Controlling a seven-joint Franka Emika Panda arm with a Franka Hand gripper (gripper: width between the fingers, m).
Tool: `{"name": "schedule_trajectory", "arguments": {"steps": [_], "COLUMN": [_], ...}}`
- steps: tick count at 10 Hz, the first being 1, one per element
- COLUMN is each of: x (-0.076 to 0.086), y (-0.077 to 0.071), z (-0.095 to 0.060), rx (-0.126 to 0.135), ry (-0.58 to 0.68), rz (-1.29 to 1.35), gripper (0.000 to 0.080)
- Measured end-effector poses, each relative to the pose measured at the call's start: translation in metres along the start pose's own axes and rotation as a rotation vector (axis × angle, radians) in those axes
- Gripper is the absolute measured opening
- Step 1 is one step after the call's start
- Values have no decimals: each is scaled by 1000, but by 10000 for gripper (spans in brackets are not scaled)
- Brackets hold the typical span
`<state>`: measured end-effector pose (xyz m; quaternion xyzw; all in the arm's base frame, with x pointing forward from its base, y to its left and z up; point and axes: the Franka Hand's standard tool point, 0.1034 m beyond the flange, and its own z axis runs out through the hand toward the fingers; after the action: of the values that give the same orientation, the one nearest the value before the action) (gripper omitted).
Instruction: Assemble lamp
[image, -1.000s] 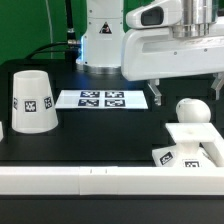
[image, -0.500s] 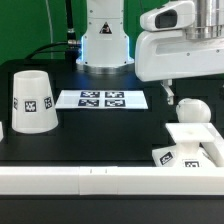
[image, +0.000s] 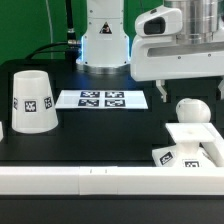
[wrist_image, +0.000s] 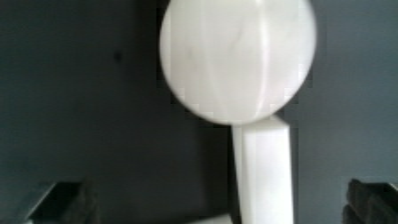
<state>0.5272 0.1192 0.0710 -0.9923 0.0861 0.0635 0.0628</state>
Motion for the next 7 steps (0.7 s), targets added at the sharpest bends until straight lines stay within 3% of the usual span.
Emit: {"name": "schedule_trajectory", "arguments": {"steps": [4, 7], "x": [-6, -11], "y": [4, -7], "z": [3, 9], "rx": [-17, -11], "ry": [-247, -413], "rz": [8, -49], "gripper": [699, 699]}}
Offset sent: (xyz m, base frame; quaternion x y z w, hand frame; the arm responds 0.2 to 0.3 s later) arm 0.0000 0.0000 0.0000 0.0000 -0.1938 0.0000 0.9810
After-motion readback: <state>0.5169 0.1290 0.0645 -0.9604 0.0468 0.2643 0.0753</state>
